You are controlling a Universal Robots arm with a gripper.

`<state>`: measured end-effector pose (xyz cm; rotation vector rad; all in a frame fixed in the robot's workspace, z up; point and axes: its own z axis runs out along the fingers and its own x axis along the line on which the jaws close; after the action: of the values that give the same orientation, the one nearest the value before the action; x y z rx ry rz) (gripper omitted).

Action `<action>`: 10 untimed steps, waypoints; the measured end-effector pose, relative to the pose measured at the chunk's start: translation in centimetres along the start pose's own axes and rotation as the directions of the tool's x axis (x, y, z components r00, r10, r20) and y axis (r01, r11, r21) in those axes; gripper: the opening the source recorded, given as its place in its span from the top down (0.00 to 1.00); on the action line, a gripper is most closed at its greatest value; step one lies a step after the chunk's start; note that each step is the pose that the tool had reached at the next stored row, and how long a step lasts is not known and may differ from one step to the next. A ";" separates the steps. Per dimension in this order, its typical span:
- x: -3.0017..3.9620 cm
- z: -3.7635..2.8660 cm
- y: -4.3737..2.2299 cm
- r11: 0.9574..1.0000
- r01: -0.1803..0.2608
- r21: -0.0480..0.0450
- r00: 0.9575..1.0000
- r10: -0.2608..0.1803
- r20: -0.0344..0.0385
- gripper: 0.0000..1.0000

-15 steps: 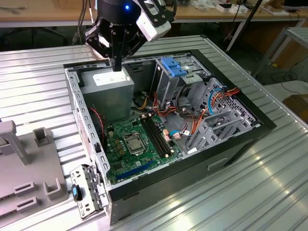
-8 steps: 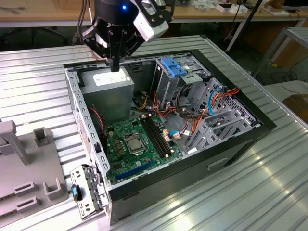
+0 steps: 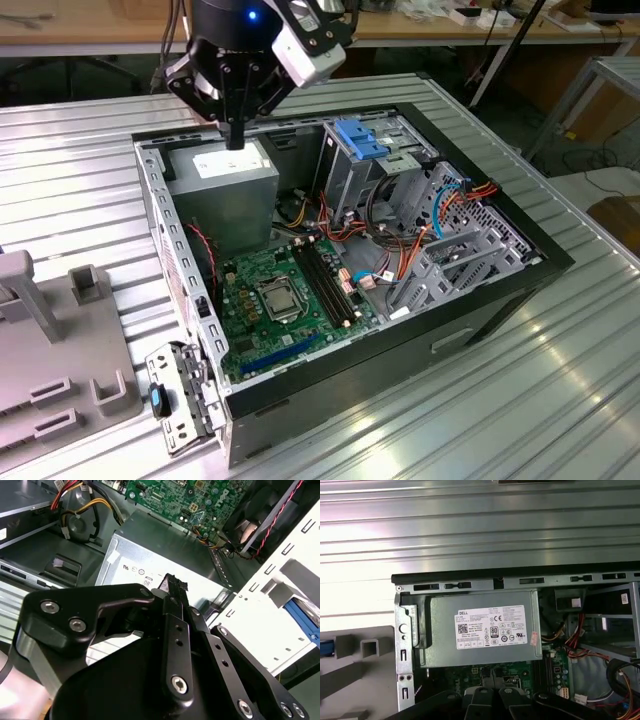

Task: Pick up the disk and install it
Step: 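Reach for the disk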

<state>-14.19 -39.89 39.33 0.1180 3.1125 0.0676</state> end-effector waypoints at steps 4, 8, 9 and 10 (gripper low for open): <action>0.22 0.00 -0.02 1.000 0.000 0.000 1.000 0.000 0.000 0.89; 0.42 -0.01 -0.03 1.000 0.000 0.000 1.000 0.000 0.000 0.89; 0.46 -0.01 -0.04 1.000 0.000 0.000 1.000 0.000 0.000 0.89; 0.52 -0.01 -0.04 1.000 0.000 0.000 1.000 0.000 0.000 0.89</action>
<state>-14.72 -39.89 39.33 0.1180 3.1125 0.0677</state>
